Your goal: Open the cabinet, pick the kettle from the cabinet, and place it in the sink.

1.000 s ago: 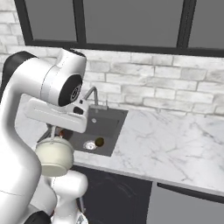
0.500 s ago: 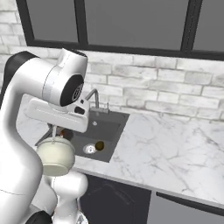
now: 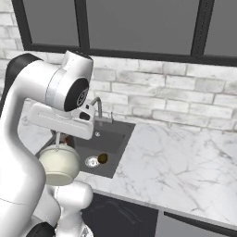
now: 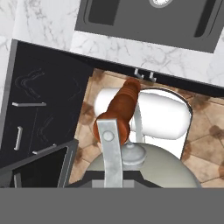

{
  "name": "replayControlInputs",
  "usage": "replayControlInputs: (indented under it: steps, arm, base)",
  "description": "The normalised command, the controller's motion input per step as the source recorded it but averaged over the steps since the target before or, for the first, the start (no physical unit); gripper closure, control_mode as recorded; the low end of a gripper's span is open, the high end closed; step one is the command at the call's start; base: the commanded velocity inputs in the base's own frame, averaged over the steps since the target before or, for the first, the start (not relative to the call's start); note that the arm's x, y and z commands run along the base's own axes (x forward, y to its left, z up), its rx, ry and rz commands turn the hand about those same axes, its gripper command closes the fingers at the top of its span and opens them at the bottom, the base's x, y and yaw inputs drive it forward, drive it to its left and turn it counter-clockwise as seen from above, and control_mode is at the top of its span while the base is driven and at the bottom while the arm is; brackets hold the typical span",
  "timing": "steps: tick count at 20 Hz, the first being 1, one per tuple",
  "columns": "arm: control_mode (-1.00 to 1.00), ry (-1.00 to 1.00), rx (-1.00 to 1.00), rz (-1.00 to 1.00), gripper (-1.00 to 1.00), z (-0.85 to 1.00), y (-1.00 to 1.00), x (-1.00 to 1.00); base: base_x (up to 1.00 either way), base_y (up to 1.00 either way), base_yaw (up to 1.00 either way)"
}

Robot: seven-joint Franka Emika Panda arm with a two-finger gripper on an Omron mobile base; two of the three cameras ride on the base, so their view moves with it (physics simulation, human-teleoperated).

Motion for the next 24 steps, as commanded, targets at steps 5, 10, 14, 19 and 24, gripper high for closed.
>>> replayControlInputs:
  steps: [5,10,14,19,24]
  arm:
    - [1.0,0.0,0.0,0.0,1.0,0.0,0.0,0.0]
    - [1.0,0.0,0.0,0.0,1.0,0.0,0.0,0.0]
    - [1.0,0.0,0.0,0.0,1.0,0.0,0.0,0.0]
    - [-1.0,0.0,0.0,0.0,1.0,0.0,0.0,0.0]
    - [-1.0,0.0,0.0,0.0,1.0,0.0,0.0,0.0]
  base:
    - [0.0,0.0,0.0]
    - [0.0,0.0,0.0]
    - [0.0,0.0,0.0]
    - [0.0,0.0,0.0]
    - [0.0,0.0,0.0]
